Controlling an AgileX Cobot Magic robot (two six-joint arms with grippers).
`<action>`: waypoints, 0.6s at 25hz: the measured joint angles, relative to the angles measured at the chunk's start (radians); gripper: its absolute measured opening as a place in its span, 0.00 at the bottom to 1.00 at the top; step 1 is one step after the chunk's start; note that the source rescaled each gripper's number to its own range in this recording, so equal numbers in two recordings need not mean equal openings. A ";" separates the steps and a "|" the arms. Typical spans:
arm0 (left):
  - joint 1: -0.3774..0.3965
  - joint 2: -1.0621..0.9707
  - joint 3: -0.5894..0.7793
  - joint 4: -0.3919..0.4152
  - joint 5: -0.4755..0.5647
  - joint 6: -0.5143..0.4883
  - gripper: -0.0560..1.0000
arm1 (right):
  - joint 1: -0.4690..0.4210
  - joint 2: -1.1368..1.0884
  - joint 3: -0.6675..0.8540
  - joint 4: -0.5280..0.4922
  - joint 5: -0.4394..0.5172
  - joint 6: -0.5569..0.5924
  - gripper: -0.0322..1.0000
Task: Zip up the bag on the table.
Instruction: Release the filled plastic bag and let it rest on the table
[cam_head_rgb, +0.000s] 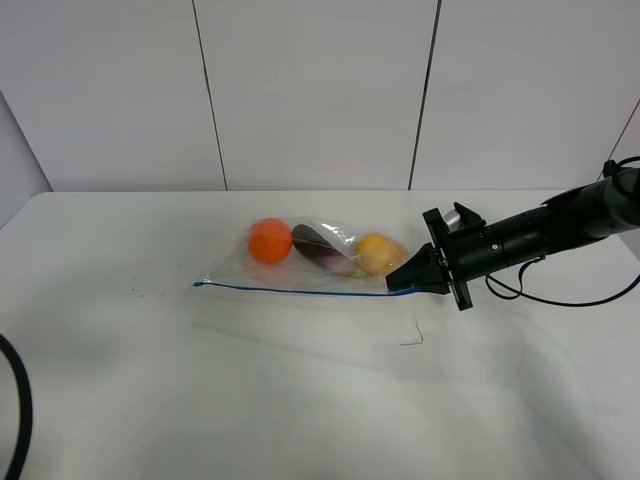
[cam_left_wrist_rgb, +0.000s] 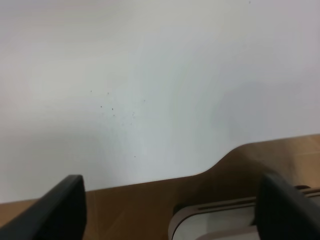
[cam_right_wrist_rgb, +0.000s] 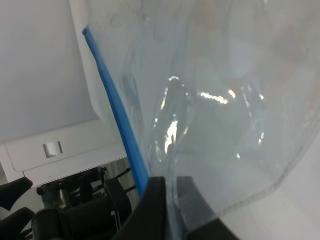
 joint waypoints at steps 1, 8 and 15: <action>0.000 -0.001 0.000 0.000 0.000 0.000 1.00 | 0.000 0.000 0.000 -0.001 0.000 0.000 0.03; 0.062 -0.030 0.000 -0.001 0.001 0.000 1.00 | 0.000 0.000 0.000 -0.004 0.000 0.000 0.03; 0.111 -0.231 0.005 -0.001 0.001 0.001 1.00 | 0.000 0.000 0.000 -0.021 0.000 0.000 0.03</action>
